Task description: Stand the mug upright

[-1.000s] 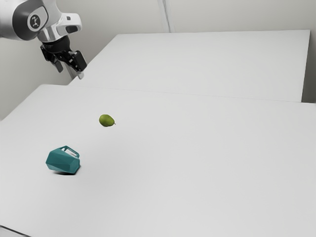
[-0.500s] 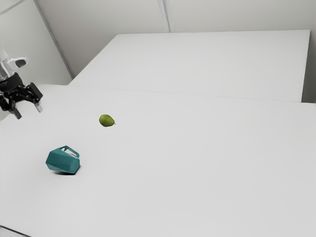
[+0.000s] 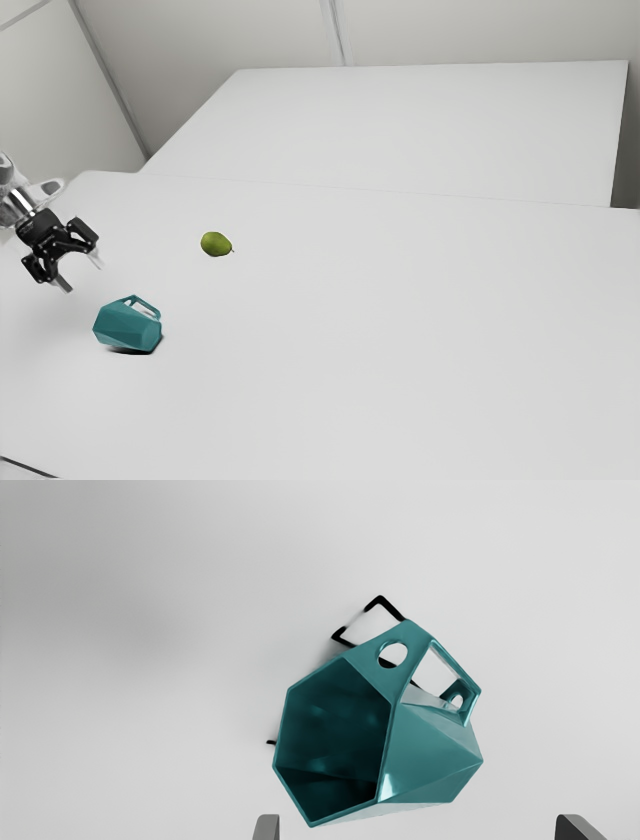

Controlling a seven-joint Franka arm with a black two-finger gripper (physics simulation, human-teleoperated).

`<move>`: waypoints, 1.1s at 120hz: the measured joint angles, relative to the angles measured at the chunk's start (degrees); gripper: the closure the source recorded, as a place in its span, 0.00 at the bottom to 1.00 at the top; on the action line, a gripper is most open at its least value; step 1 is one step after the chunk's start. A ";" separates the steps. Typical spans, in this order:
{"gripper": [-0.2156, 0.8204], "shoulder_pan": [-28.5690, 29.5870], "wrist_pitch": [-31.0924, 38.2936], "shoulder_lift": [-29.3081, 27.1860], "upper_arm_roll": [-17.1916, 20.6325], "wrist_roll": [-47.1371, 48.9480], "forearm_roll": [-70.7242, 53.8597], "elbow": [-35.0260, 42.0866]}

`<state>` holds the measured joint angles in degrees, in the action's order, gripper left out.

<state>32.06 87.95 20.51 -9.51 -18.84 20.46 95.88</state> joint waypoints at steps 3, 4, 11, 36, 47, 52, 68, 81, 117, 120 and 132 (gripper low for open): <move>0.21 0.02 0.01 0.40 -0.32 -0.44 0.27 -0.02; 0.21 0.03 0.02 0.51 -0.40 -0.59 0.37 -0.02; 0.21 0.04 0.06 1.59 -0.76 -1.60 1.20 -0.04; 0.21 0.02 1.06 4.50 -0.88 -4.53 4.61 0.35; 0.21 -0.01 1.61 4.98 -0.75 -5.49 6.49 1.34; 0.21 -0.04 1.79 5.19 -0.72 -5.87 7.10 1.95; 0.21 -0.06 1.93 5.36 -0.69 -6.85 9.66 4.59; 0.21 -0.06 1.84 5.37 -0.63 -7.35 11.20 6.13; 0.60 -0.48 1.69 5.37 0.37 -8.15 11.96 6.84; 0.65 -0.49 1.67 5.35 0.40 -8.16 11.96 6.86; 0.78 -0.50 1.64 5.16 0.69 -8.07 11.96 6.75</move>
<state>31.55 89.59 25.66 -8.82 -26.91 32.42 102.63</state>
